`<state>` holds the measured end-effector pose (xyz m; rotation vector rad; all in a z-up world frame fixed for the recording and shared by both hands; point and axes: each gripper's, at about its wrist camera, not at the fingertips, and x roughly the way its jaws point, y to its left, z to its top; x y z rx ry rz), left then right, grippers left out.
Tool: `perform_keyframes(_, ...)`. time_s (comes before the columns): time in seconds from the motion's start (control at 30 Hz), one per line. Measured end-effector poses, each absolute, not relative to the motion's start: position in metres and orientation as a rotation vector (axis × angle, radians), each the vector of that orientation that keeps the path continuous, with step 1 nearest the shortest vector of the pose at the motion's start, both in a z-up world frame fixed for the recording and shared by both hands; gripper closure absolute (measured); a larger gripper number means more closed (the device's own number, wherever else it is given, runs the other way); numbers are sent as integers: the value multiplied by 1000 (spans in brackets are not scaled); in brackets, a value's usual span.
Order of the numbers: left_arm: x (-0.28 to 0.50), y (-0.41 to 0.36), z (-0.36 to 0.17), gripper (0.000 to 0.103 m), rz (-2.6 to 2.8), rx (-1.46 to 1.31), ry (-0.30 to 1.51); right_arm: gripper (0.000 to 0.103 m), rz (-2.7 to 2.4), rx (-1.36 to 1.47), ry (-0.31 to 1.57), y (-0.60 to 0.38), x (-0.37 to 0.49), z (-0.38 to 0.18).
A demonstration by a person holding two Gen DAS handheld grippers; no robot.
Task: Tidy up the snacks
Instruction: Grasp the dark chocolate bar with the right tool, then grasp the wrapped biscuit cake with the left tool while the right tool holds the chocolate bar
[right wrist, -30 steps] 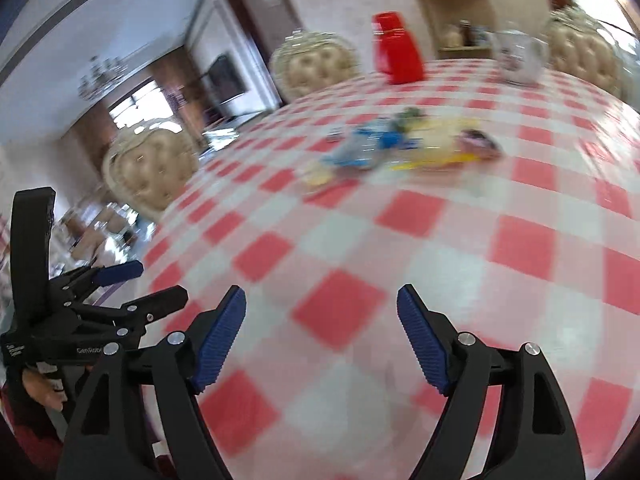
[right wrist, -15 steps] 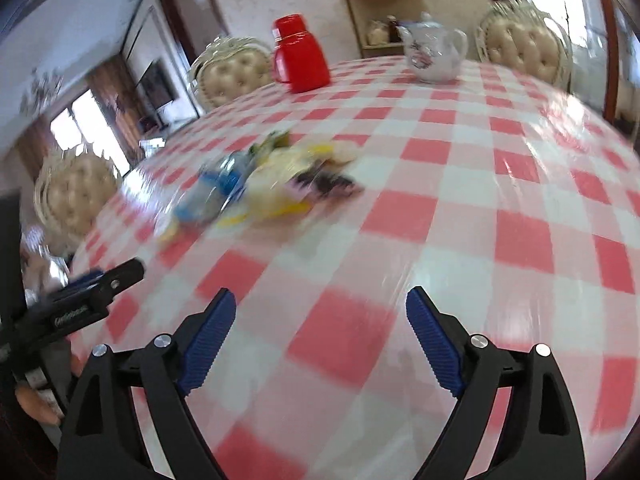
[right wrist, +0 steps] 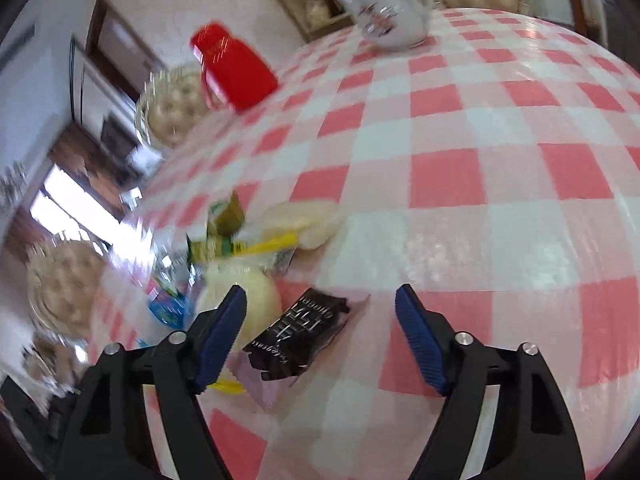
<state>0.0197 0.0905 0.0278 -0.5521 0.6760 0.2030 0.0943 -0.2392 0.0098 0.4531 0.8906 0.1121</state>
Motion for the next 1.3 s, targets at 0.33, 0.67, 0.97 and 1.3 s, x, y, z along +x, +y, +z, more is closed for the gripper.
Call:
perform_keyframes(0.33,14,104,25,2,212,-612,696,37,65,105,885,-226,76,3)
perform_keyframes(0.67,37,51,21,2,165,-296,818,85,19,63,867,-232,76,6)
perform_keyframes(0.97,89,39,4,2,204,-123,958,85,52,113,837,-234,68,12)
perform_keyframes(1.3,80,47,11,67,84,-57,886,85,56,143,785,-236,60,23)
